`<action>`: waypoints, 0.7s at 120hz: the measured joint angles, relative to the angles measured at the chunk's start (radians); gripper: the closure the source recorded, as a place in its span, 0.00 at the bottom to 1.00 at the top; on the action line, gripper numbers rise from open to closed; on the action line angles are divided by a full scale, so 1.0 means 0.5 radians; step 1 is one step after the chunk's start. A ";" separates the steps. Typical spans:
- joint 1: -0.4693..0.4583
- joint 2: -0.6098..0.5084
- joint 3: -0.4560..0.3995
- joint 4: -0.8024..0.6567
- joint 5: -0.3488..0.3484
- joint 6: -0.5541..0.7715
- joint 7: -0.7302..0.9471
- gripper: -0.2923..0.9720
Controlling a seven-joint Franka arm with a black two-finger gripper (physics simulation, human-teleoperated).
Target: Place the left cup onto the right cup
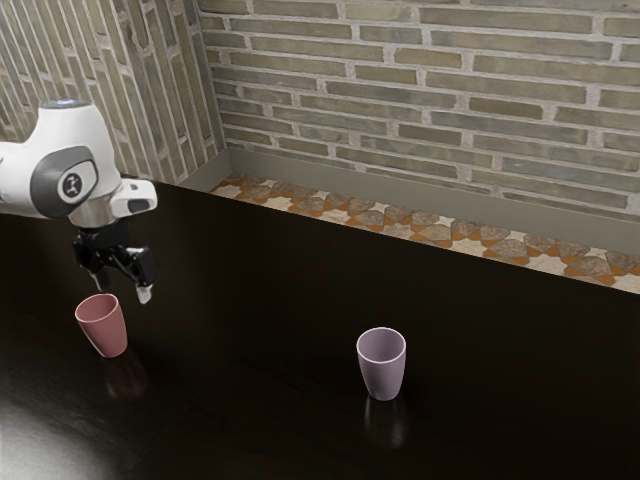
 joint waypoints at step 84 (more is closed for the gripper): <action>0.047 0.355 0.078 0.033 0.083 0.323 0.144 0.23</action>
